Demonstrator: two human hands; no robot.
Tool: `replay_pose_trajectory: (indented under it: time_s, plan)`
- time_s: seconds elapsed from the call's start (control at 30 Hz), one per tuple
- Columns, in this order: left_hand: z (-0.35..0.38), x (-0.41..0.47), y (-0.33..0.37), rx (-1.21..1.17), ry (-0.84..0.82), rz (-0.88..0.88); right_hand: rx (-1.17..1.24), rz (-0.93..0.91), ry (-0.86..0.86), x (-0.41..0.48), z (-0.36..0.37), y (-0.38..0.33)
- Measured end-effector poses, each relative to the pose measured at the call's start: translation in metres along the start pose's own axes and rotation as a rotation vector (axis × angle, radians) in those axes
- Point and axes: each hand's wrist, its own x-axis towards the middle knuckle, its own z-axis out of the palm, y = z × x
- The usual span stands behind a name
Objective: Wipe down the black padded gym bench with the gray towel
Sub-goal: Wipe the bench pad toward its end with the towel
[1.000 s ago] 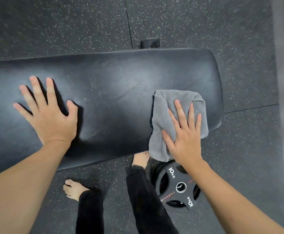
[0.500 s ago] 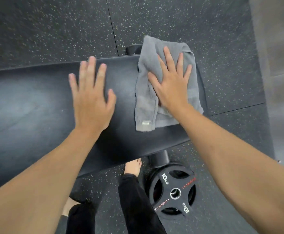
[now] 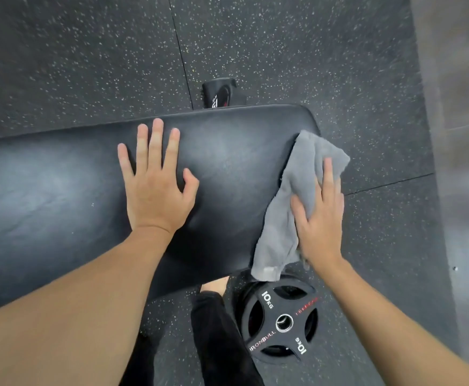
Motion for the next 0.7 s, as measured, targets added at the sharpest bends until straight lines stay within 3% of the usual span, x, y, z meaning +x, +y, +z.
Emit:
replay_pose_trajectory:
  time_s: [0.3, 0.57, 0.7]
  plan:
    - [-0.002, 0.002, 0.002, -0.028, 0.014, -0.009, -0.182, -0.154, -0.09, -0.036, 0.024, -0.008]
    - [-0.001, 0.002, 0.001, -0.012, 0.0, -0.008, -0.231, -0.281, -0.031, 0.109, 0.039, -0.085]
    - [-0.001, 0.003, -0.001, 0.005, -0.024, 0.002, -0.134, -0.262, -0.103, 0.155, 0.044, -0.122]
